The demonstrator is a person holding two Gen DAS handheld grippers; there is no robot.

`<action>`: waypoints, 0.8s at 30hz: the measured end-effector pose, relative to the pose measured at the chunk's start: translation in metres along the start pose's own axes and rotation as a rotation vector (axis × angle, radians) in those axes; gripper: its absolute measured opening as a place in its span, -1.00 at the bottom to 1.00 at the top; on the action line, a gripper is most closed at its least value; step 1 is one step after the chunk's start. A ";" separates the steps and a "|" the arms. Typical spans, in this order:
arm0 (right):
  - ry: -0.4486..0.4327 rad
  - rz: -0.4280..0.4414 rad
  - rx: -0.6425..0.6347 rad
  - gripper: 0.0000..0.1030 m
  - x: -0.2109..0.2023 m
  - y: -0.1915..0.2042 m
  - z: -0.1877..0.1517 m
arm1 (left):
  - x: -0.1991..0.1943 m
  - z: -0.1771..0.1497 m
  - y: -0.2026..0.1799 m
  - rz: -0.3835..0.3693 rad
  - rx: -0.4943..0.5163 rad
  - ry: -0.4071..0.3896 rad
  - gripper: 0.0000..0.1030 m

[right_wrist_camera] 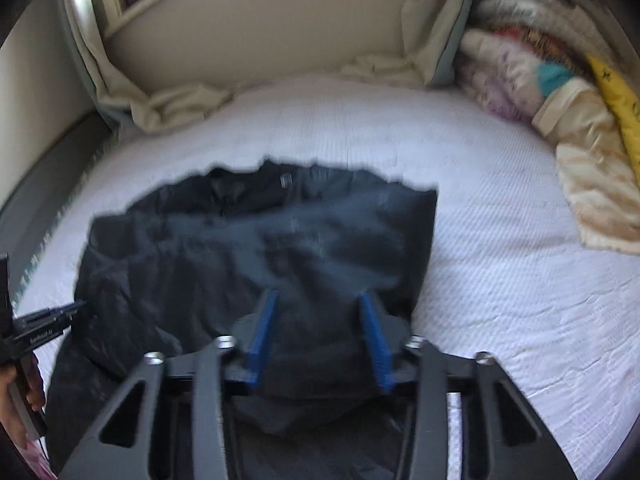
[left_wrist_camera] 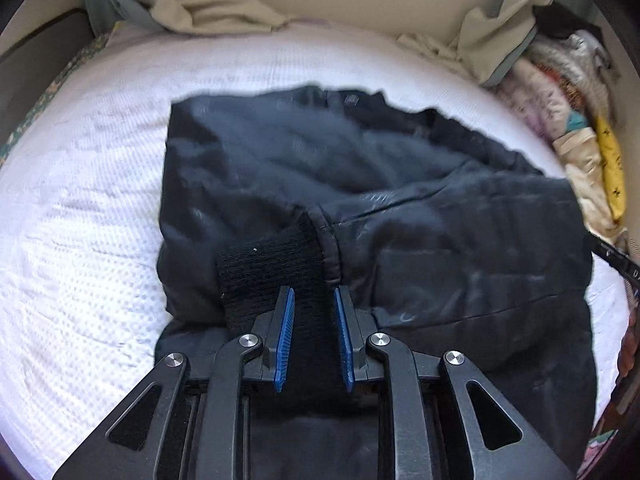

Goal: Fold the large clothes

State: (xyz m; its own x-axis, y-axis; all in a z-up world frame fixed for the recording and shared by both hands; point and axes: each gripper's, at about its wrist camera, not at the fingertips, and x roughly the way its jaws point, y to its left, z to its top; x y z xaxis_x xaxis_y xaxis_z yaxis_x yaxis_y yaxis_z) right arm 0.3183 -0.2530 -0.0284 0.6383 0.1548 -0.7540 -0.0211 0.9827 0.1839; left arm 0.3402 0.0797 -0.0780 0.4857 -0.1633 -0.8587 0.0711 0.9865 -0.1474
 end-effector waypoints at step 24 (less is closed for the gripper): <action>0.037 -0.114 -0.074 -0.37 0.077 -0.001 -0.041 | 0.032 -0.009 -0.004 0.005 0.039 -0.006 -0.51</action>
State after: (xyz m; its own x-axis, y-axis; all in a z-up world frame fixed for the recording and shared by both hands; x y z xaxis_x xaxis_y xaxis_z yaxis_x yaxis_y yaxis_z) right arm 0.3363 -0.2382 -0.1129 0.6112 0.0445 -0.7903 -0.0082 0.9987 0.0499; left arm 0.3475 0.0703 -0.1094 0.4912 -0.1589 -0.8565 0.1026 0.9869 -0.1242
